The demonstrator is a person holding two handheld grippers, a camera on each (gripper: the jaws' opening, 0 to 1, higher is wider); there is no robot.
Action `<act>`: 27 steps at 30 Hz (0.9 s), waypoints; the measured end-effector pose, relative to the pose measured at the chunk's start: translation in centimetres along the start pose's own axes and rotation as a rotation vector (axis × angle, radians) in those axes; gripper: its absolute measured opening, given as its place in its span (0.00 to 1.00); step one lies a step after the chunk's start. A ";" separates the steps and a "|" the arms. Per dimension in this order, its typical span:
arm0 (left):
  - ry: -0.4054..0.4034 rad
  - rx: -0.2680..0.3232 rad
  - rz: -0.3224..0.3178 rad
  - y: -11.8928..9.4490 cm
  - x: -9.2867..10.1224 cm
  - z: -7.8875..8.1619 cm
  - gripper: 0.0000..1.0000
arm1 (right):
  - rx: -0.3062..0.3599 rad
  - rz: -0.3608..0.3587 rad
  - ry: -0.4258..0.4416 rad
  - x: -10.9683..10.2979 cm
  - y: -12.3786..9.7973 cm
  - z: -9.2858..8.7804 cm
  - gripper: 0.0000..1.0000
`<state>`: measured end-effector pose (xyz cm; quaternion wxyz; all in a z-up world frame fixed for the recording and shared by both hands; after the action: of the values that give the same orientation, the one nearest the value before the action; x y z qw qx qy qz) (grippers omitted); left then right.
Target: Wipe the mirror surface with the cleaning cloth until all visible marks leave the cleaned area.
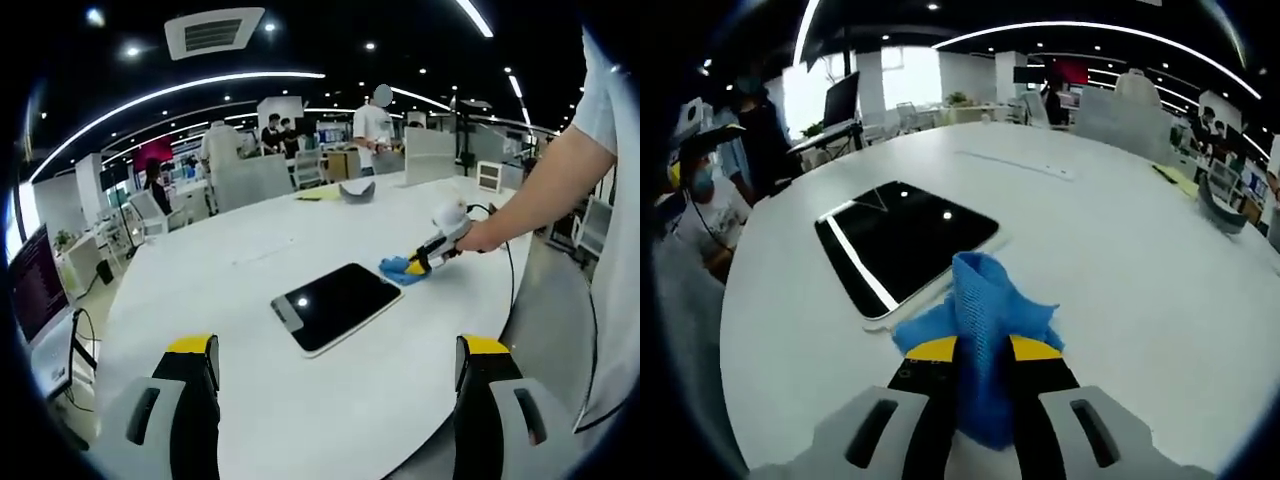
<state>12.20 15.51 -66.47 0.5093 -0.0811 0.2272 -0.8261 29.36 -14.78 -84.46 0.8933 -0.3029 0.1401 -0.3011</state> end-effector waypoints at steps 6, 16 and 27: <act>-0.009 0.007 0.003 0.3 -0.4 0.1 0.99 | 0.010 0.014 -0.018 -0.6 0.0 0.0 0.23; -0.016 0.013 -0.011 0.6 -0.9 0.4 0.99 | 0.094 0.008 0.038 -1.2 -1.4 3.4 0.25; 0.002 0.023 -0.057 1.1 -2.1 1.2 0.99 | 0.163 0.112 -0.022 -10.1 -6.4 9.0 0.35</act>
<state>14.49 16.61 -65.69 0.4864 -0.0808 0.2161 -0.8427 22.52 -8.48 -72.74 0.9319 -0.2243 0.1220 -0.2578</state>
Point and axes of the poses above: the point that each gripper's makers call its tool centre point, and the gripper's own axes: y roughly forward along the fingers, x roughly to its right, z roughly out of its top, the point moved 1 cm from there along -y, roughly backward along the fingers, and after that the axes turned 6 degrees about z, right-handed, at the moved point
